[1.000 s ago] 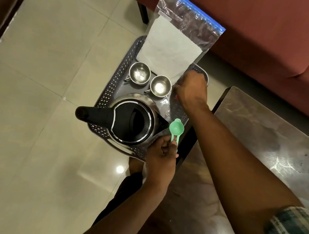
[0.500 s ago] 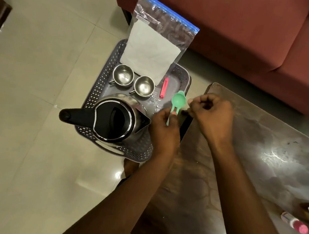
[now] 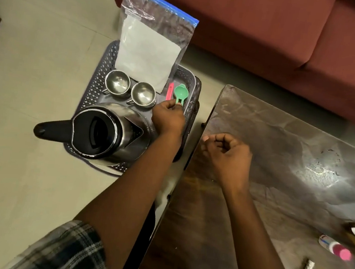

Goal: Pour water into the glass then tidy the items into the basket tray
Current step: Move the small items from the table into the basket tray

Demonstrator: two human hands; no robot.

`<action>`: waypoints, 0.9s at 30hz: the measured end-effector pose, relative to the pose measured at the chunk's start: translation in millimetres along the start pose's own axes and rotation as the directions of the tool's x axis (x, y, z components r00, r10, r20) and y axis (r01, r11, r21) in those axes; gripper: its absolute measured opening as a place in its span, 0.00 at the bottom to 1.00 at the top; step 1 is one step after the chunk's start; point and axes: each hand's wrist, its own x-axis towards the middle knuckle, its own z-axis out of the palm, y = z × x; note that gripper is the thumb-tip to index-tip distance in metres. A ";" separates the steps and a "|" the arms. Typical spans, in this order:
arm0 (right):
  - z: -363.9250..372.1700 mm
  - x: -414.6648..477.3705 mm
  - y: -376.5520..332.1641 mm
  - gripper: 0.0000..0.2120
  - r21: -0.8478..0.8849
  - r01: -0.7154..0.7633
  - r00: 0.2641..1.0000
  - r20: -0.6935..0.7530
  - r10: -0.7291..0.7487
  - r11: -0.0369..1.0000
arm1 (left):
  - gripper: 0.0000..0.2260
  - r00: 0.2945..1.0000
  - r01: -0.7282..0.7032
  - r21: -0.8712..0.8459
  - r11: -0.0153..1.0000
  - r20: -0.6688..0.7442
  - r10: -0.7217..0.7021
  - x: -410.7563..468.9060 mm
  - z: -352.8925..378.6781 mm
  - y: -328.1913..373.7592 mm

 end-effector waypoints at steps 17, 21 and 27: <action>-0.4 -10.0 15.1 0.04 0.042 -0.021 0.999 -0.026 0.023 0.999 | 0.15 0.998 -0.063 0.060 0.996 0.035 0.061 -17.4 -25.7 -17.7; -19.5 -28.0 19.2 0.05 0.068 -0.015 0.998 -0.058 0.019 0.998 | 0.12 0.982 -0.182 0.102 0.978 0.070 0.176 -50.3 -41.5 -19.3; -62.2 -72.3 38.7 0.04 0.067 -0.024 0.988 -0.148 0.033 0.997 | 0.10 0.860 -0.505 0.234 0.831 0.214 0.463 -123.7 -58.1 -38.7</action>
